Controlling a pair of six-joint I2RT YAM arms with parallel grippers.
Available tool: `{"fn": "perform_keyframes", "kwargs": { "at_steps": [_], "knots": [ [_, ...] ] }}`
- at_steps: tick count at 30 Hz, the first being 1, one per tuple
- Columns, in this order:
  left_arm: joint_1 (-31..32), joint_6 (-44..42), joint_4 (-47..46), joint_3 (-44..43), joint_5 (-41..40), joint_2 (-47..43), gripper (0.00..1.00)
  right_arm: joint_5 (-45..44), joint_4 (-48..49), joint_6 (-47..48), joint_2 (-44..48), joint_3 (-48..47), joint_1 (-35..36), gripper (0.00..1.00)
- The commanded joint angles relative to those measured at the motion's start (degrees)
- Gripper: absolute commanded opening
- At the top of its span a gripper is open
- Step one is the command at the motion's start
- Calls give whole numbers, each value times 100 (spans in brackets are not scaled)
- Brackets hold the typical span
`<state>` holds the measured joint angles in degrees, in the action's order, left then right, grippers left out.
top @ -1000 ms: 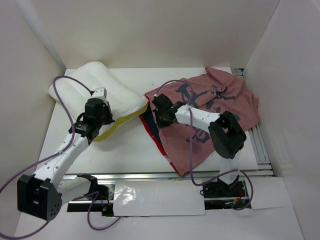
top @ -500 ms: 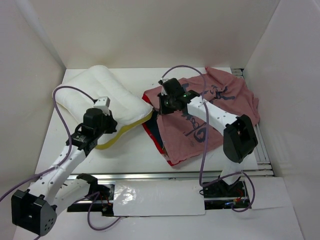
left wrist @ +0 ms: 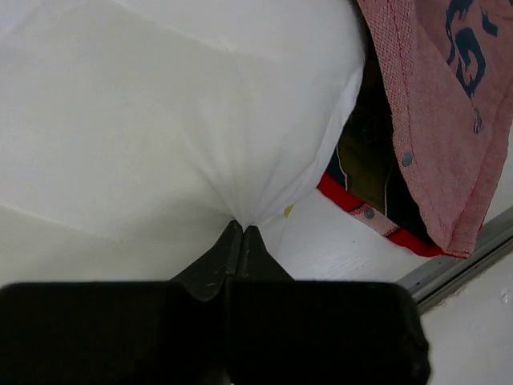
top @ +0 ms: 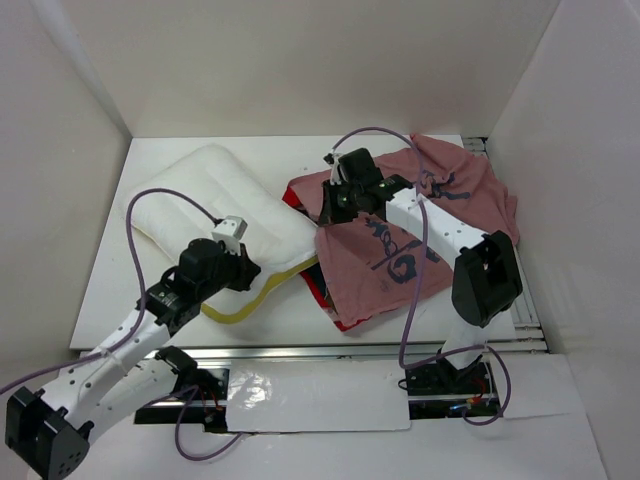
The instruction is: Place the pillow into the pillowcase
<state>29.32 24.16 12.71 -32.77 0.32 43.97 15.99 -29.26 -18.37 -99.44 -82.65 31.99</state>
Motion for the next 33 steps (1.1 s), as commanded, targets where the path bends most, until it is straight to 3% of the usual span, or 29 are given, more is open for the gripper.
{"fn": "perform_keyframes", "kwargs": {
  "at_steps": [1, 7, 13, 17, 22, 26, 27, 28, 31, 32, 33],
  "knots": [
    [353, 53, -656, -422, 206, 366, 0, 458, 139, 44, 486, -295, 80, 0],
    [934, 176, -1076, -932, -391, 920, 0, 993, 34, -61, 768, -295, 132, 0],
    [1277, 36, -2341, -1152, -585, 1166, 0, 1258, -89, -114, 874, -348, 185, 0],
    [1532, -43, -3615, -880, -752, 1667, 0, 1643, -89, -219, 874, -348, 185, 0],
    [2033, -289, -5152, -625, -1867, 2772, 0, 1908, 78, -333, 821, -348, 185, 0],
    [2104, -194, -4921, -993, -2307, 3231, 0, 1776, 78, -386, 768, -94, 71, 0],
    [2104, 173, -4214, -1151, -2560, 3285, 8, 1698, 139, -387, 768, -15, 71, 0],
    [2104, 290, -3911, -1387, -2650, 3285, 26, 1645, 218, -387, 707, 56, -8, 0],
    [2157, 544, -3163, -1451, -2896, 3137, 62, 1583, 271, -439, 558, 241, -123, 0],
    [2157, 607, -2969, -1451, -2897, 2901, 87, 1583, 332, -439, 505, 319, -201, 0],
    [2157, 607, -2767, -1451, -2897, 2768, 100, 1583, 333, -439, 452, 320, -263, 0]
  ]
}}
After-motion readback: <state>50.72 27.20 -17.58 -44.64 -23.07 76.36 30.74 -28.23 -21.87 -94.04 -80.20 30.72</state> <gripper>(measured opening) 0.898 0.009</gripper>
